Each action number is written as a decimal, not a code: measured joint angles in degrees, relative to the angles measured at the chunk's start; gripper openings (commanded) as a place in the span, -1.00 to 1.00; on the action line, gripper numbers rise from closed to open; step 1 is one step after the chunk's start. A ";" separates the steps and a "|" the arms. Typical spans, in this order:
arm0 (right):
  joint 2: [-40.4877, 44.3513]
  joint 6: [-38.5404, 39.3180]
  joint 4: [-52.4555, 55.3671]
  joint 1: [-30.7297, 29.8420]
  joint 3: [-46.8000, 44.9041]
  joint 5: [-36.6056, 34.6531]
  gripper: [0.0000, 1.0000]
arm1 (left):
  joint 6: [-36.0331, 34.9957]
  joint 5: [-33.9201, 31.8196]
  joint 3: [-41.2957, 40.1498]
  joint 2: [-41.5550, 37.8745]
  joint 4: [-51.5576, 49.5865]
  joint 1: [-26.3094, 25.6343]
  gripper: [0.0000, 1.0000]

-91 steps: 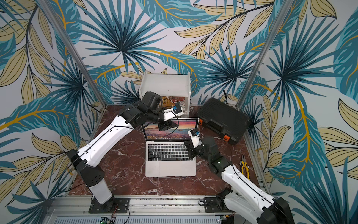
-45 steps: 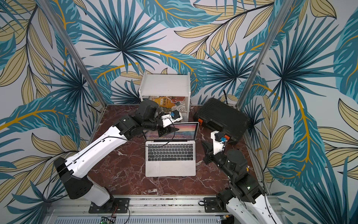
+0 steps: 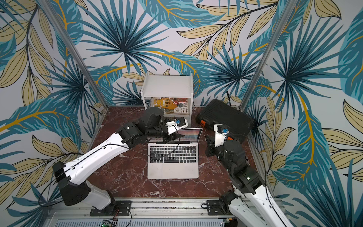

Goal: Close the laptop lid and set it aside
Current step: Close the lid of the laptop.

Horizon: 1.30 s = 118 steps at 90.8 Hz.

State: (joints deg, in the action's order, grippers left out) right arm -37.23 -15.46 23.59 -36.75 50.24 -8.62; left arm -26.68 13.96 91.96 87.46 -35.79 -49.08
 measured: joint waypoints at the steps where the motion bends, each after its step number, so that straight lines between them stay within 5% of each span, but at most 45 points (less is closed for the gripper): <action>1: 0.07 -0.02 0.00 0.00 0.00 -0.17 -0.97 | 0.07 -0.13 -0.26 -0.15 0.17 -0.24 -0.06; 32: 0.90 -0.09 1.05 0.00 2.01 -7.23 -0.97 | 2.86 -2.03 -6.40 -3.54 5.16 -3.37 -0.02; 118: -5.14 0.26 1.60 0.00 3.80 -5.84 -0.96 | 13.22 -1.31 -18.91 -3.85 9.42 -11.58 0.31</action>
State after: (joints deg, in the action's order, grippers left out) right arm -42.37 -15.20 25.19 -36.75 54.04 -14.46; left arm -13.45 12.64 73.06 83.61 -26.37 -60.66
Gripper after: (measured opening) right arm 0.057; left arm 0.643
